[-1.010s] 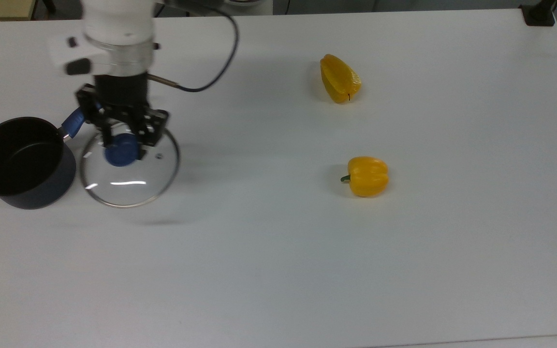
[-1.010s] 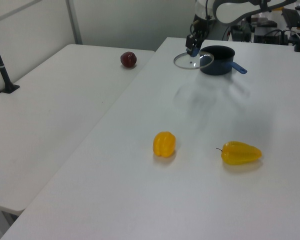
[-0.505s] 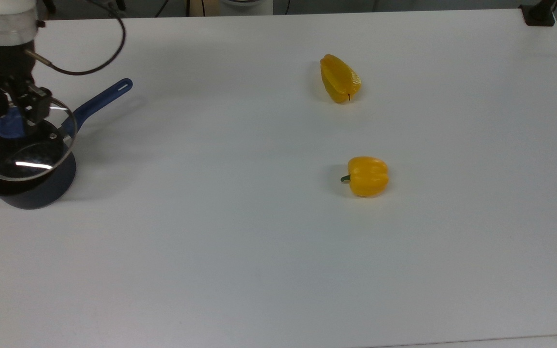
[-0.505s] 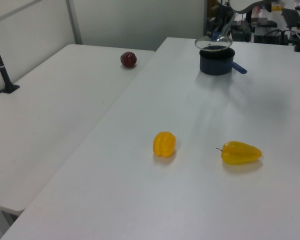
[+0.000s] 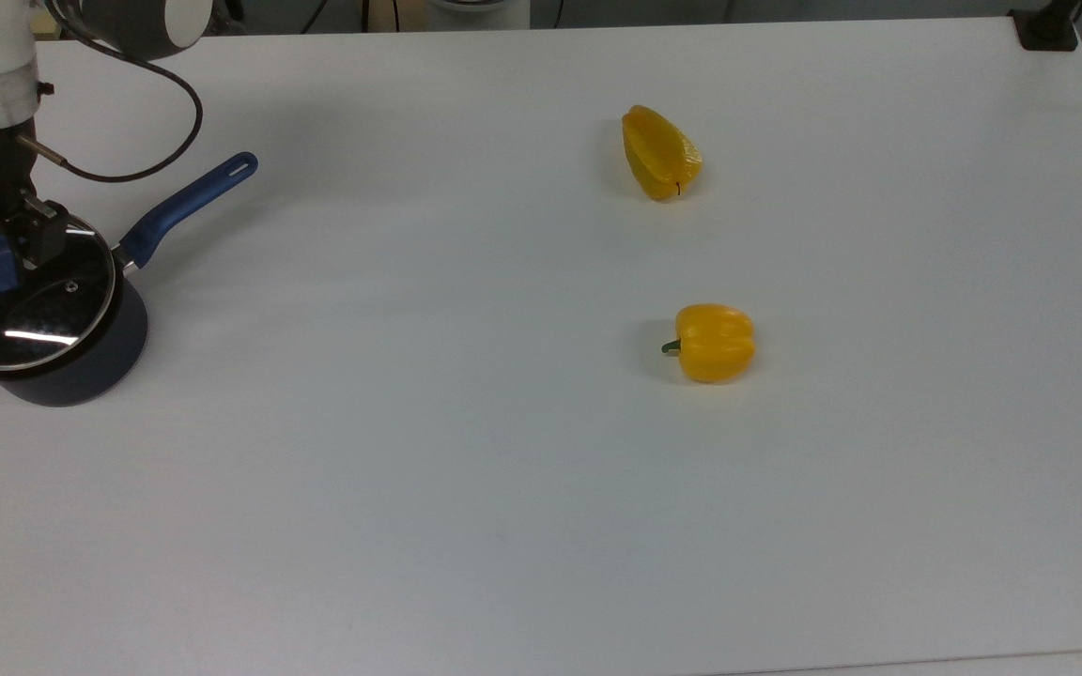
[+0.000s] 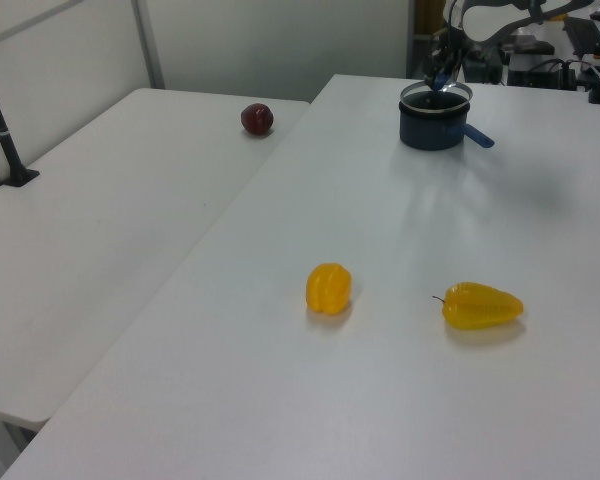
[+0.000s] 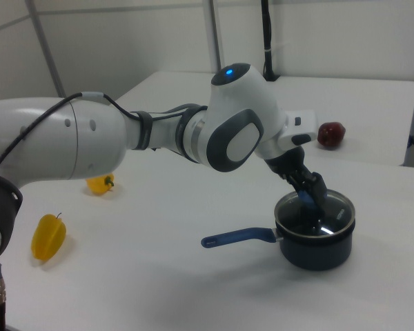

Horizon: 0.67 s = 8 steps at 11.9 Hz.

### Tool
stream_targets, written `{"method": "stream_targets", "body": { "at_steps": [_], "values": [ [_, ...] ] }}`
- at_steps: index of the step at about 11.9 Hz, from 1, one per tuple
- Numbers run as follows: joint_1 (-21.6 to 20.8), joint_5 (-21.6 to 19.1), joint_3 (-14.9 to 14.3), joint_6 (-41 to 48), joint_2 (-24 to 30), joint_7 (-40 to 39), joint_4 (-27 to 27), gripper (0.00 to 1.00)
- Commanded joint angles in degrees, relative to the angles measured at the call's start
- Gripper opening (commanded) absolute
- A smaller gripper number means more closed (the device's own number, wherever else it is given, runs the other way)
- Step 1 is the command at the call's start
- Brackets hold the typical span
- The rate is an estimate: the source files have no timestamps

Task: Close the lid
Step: 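Carry the lid over the dark blue saucepan, then lower the lid onto the saucepan rim and open the gripper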

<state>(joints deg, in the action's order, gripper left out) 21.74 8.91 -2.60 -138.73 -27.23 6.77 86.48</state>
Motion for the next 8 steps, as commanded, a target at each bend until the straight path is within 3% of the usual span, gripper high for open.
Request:
{"method": "stream_targets", "body": {
  "at_steps": [1,3,8],
  "values": [
    [1.55,-5.55,0.75,-0.75,0.69,-6.66,-0.17,0.39],
    [1.55,-7.5,0.67,-0.75,0.78,-8.53,-0.17,0.39],
    [1.46,-6.98,0.58,-0.84,0.69,-8.97,0.97,0.4]
  ]
}}
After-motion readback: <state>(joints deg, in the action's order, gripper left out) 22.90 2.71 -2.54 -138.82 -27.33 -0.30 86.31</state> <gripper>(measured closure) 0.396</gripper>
